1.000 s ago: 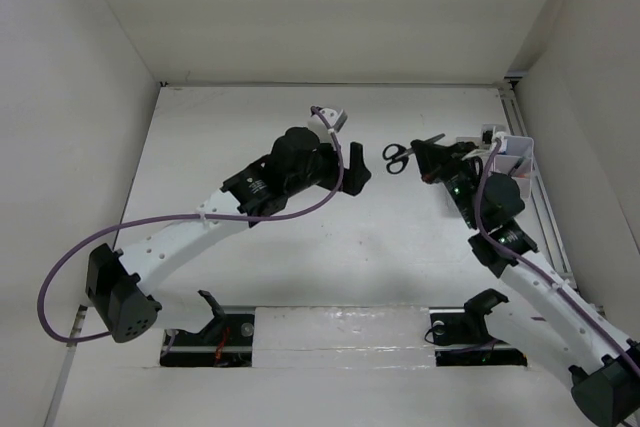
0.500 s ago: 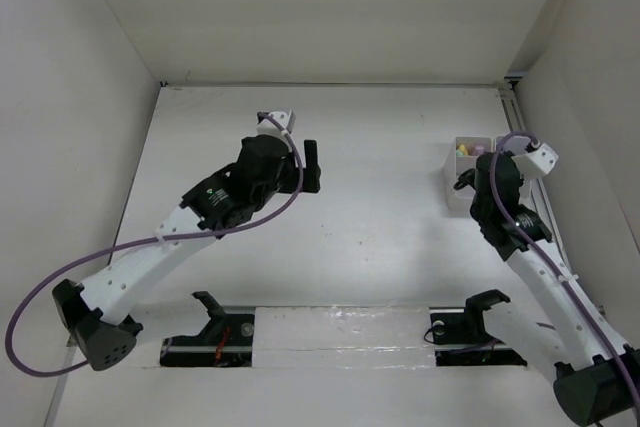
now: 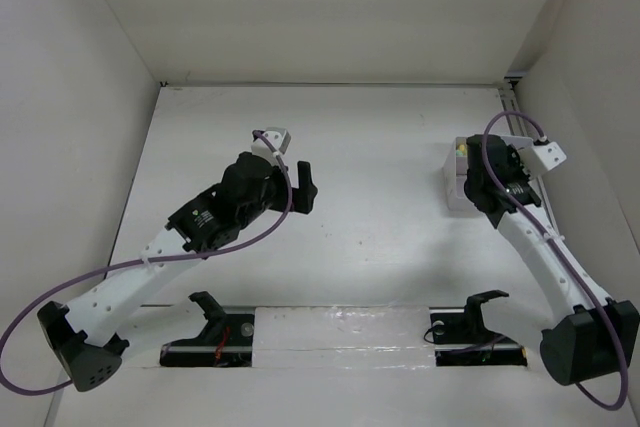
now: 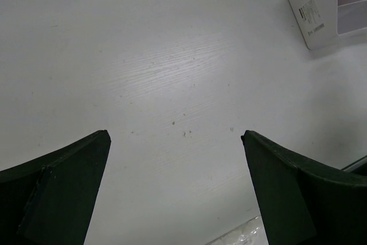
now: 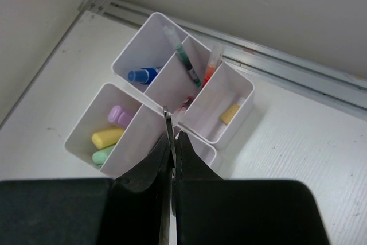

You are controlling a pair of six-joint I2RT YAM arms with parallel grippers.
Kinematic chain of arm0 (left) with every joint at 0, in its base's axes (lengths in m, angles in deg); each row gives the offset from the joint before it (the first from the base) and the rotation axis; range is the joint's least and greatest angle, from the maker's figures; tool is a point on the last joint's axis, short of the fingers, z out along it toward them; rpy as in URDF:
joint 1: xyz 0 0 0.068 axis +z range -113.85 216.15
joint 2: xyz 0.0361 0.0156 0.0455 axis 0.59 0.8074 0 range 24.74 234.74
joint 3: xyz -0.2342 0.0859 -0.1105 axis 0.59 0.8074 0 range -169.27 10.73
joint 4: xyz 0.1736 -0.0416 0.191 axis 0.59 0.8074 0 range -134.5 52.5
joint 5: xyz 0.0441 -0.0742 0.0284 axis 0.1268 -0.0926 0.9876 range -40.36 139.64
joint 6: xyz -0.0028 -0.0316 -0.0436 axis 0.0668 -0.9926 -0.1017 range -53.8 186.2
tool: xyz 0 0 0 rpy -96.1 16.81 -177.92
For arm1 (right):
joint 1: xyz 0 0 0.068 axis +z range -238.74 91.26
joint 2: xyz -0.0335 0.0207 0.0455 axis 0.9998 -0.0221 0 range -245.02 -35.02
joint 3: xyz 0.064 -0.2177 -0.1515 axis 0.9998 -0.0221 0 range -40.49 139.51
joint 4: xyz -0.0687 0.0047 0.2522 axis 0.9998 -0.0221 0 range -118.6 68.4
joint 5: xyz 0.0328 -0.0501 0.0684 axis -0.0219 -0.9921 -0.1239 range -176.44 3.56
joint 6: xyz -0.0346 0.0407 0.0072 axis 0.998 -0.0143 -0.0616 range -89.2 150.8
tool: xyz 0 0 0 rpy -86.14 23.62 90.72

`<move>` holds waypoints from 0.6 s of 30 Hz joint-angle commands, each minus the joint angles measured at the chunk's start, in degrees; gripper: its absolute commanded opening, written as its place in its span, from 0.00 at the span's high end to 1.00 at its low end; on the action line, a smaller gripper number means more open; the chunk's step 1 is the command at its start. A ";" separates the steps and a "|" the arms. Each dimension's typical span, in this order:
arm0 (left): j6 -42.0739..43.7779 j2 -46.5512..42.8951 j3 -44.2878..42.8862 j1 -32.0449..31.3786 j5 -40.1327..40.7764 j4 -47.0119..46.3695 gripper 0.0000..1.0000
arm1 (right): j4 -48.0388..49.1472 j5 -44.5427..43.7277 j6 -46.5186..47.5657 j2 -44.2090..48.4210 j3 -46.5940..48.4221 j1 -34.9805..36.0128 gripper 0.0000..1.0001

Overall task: Sort the stationery into containers
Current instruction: Place the scissors in the storage box.

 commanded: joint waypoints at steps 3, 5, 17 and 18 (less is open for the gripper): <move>1.79 -1.52 0.87 -0.19 -2.26 -3.05 0.00 | 0.87 -1.72 -2.98 -3.05 2.77 -1.55 1.00; 1.79 -1.52 0.87 -0.19 -2.26 -3.05 0.00 | 2.27 -1.71 -2.98 -3.05 2.77 -1.55 1.00; 1.79 -1.52 0.87 -0.19 -2.87 -3.05 0.00 | 5.09 0.05 -4.30 -7.27 0.40 -2.78 1.00; 1.79 -1.52 0.87 -0.19 -2.87 -3.05 0.00 | 6.48 0.05 -4.83 -7.27 0.39 -2.78 1.00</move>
